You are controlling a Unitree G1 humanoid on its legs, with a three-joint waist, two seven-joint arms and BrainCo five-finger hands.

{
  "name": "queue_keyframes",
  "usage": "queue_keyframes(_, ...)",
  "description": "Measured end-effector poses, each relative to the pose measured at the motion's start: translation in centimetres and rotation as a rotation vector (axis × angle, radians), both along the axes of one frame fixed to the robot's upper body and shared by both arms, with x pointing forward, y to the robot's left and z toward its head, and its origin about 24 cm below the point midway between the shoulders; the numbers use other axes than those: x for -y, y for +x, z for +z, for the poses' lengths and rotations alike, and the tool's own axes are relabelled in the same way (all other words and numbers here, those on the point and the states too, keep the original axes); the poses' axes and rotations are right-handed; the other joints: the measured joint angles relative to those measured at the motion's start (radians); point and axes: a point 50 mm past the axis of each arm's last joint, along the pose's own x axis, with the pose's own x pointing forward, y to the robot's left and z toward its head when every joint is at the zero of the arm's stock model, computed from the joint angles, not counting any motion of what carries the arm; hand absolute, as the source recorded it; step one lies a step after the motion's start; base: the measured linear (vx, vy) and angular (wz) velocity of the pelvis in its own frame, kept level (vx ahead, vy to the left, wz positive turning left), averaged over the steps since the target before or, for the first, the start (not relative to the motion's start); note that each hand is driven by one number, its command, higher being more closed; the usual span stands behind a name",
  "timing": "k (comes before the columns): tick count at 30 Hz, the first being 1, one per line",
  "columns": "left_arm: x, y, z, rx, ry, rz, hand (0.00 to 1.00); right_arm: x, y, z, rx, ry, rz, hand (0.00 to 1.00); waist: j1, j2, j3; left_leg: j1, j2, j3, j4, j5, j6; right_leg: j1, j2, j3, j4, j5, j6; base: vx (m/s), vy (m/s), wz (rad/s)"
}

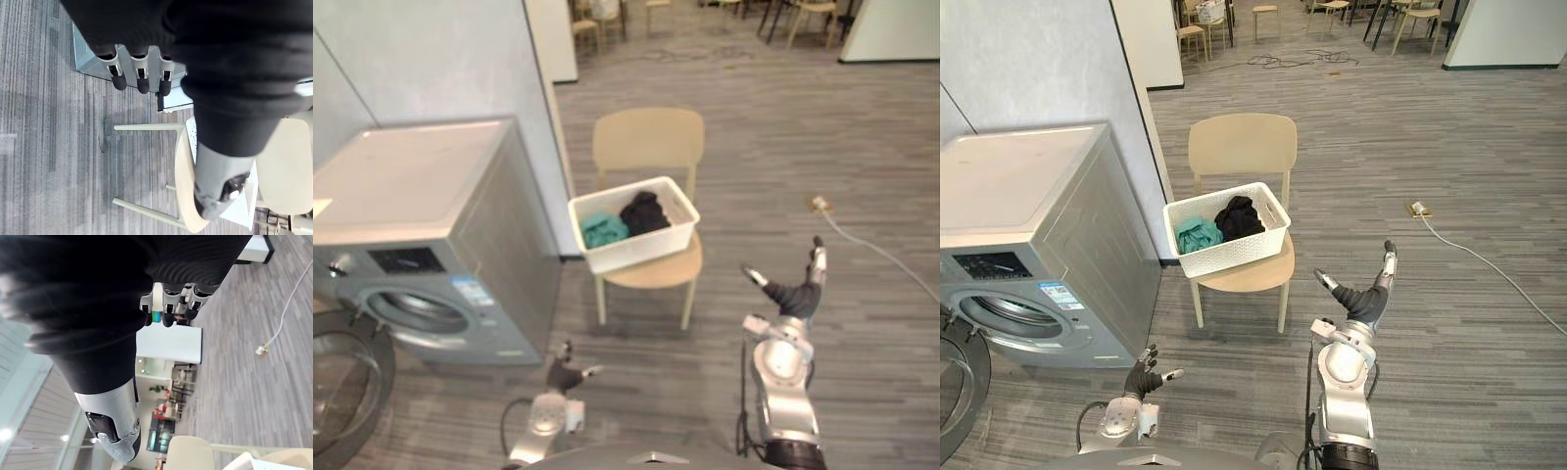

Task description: Pick up the laundry basket with both hands and put the clothes into the washing machine.

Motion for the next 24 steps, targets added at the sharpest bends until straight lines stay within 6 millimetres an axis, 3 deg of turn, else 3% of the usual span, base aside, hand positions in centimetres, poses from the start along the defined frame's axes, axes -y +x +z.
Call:
queue_keyframes(1, -0.5, 0.1, 0.0, 0.000, -0.004, 0.027, 0.00, -0.4, 0.1, -0.1, -0.001, 0.012, 0.008, 0.00, -0.001, -0.014, 0.020, -0.057, 0.022, -0.026, 0.116, 0.084, 0.116, 0.051, 0.007, -0.032, 0.003, -0.023, -0.018, 0.16, -0.284, 0.48)
queue_keyframes(2, -0.9, -0.1, -0.1, -0.008, 0.000, 0.038, 0.00, -0.8, 0.0, -0.3, -0.004, 0.026, 0.015, 0.00, -0.001, -0.036, 0.043, -0.080, 0.051, -0.027, 0.185, 0.190, 0.169, 0.121, 0.017, -0.068, -0.026, -0.034, -0.031, 0.16, -0.286, 0.56)
queue_keyframes(4, -1.1, -0.5, -0.3, -0.019, -0.003, 0.048, 0.00, -1.1, 0.0, -0.4, 0.000, 0.034, 0.020, 0.00, 0.001, -0.055, 0.044, -0.099, 0.082, -0.005, 0.211, 0.285, 0.194, 0.201, 0.019, -0.127, -0.100, -0.040, -0.056, 0.16, -0.196, 0.64)
queue_keyframes(5, -0.9, -0.6, -0.3, -0.020, -0.007, 0.047, 0.00, -0.9, 0.0, -0.2, 0.004, 0.028, 0.018, 0.00, 0.001, -0.058, 0.044, -0.111, 0.086, 0.013, 0.219, 0.273, 0.187, 0.218, 0.016, -0.143, -0.118, -0.038, -0.060, 0.20, -0.099, 0.85)
queue_keyframes(6, -0.6, -0.5, -0.2, -0.017, -0.017, 0.044, 0.00, -0.6, -0.1, 0.0, 0.011, 0.018, 0.011, 0.00, -0.001, -0.060, 0.044, -0.143, 0.084, 0.067, 0.221, 0.217, 0.167, 0.245, 0.011, -0.177, -0.157, -0.030, -0.061, 0.21, -0.017, 0.87)
queue_keyframes(8, -0.4, -0.5, -0.2, -0.016, -0.023, 0.041, 0.00, -0.6, -0.1, 0.1, 0.015, 0.019, 0.006, 0.00, 0.002, -0.065, 0.047, -0.169, 0.032, 0.139, 0.134, 0.140, 0.128, 0.270, -0.006, -0.221, -0.208, -0.007, -0.047, 0.22, 0.060, 0.70)
queue_keyframes(9, -0.4, -0.5, -0.2, -0.015, -0.026, 0.034, 0.00, -0.4, -0.1, 0.2, 0.016, 0.016, 0.001, 0.00, 0.017, -0.066, 0.046, -0.163, -0.031, 0.152, -0.020, 0.133, 0.104, 0.271, -0.027, -0.243, -0.223, 0.006, -0.026, 0.20, 0.163, 0.33)
queue_keyframes(10, -0.3, -0.7, -0.2, -0.017, -0.030, 0.023, 0.00, 0.1, -0.2, 0.2, 0.014, 0.006, -0.020, 0.00, 0.027, -0.053, 0.039, -0.143, -0.085, 0.139, -0.181, 0.165, 0.068, 0.274, -0.029, -0.252, -0.226, 0.009, -0.010, 0.17, 0.159, 0.27)
queue_keyframes(13, -1.6, -0.8, -0.4, -0.021, -0.002, 0.025, 0.00, 0.7, -0.3, -0.2, -0.051, -0.049, -0.079, 0.00, 0.015, -0.116, 0.052, -0.143, -0.180, 0.111, -0.172, 0.149, 0.097, 0.315, -0.090, -0.246, -0.257, 0.014, 0.003, 0.19, 0.144, 0.57)
queue_keyframes(15, -2.2, -0.8, -0.3, -0.017, 0.014, 0.012, 0.00, 1.6, 0.7, 1.0, -0.023, -0.084, -0.112, 0.00, 0.024, -0.128, 0.059, -0.155, -0.199, 0.113, -0.154, 0.128, 0.110, 0.315, -0.106, -0.241, -0.261, 0.015, 0.005, 0.15, 0.182, 0.27)
queue_keyframes(17, -2.6, -0.7, -0.1, -0.002, 0.024, -0.015, 0.00, 3.3, 2.3, 3.3, 0.030, -0.158, -0.151, 0.00, 0.028, -0.130, 0.060, -0.168, -0.221, 0.115, -0.147, 0.114, 0.121, 0.314, -0.126, -0.242, -0.270, 0.015, 0.005, 0.06, 0.115, 0.13)
queue_keyframes(19, -2.9, -0.8, -0.1, 0.001, 0.024, -0.038, 0.00, 5.5, 5.3, 5.9, 0.033, -0.271, -0.158, 0.00, 0.036, -0.126, 0.063, -0.175, -0.239, 0.115, -0.147, 0.112, 0.127, 0.306, -0.141, -0.240, -0.264, 0.013, 0.007, 0.02, 0.082, 0.09)
queue_keyframes(21, -3.2, -1.2, -0.1, -0.004, 0.021, -0.050, 0.00, 6.1, 7.8, 7.8, 0.017, -0.358, -0.142, 0.00, 0.043, -0.122, 0.068, -0.183, -0.238, 0.115, -0.148, 0.118, 0.132, 0.296, -0.141, -0.238, -0.260, 0.006, 0.018, -0.03, 0.011, -0.02)
queue_keyframes(23, -3.2, -1.6, 0.0, 0.004, 0.007, -0.050, 0.00, 6.7, 10.2, 10.0, -0.006, -0.443, -0.113, 0.00, 0.051, -0.106, 0.089, -0.186, -0.233, 0.113, -0.151, 0.132, 0.130, 0.292, -0.135, -0.237, -0.261, 0.000, 0.027, -0.07, -0.041, -0.02)
queue_keyframes(24, -3.0, -1.5, 0.2, 0.020, -0.020, -0.044, 0.00, 7.0, 11.8, 12.0, -0.022, -0.515, -0.095, 0.00, 0.057, -0.088, 0.102, -0.199, -0.227, 0.111, -0.161, 0.152, 0.128, 0.267, -0.130, -0.234, -0.257, 0.002, 0.030, -0.11, -0.031, 0.03)
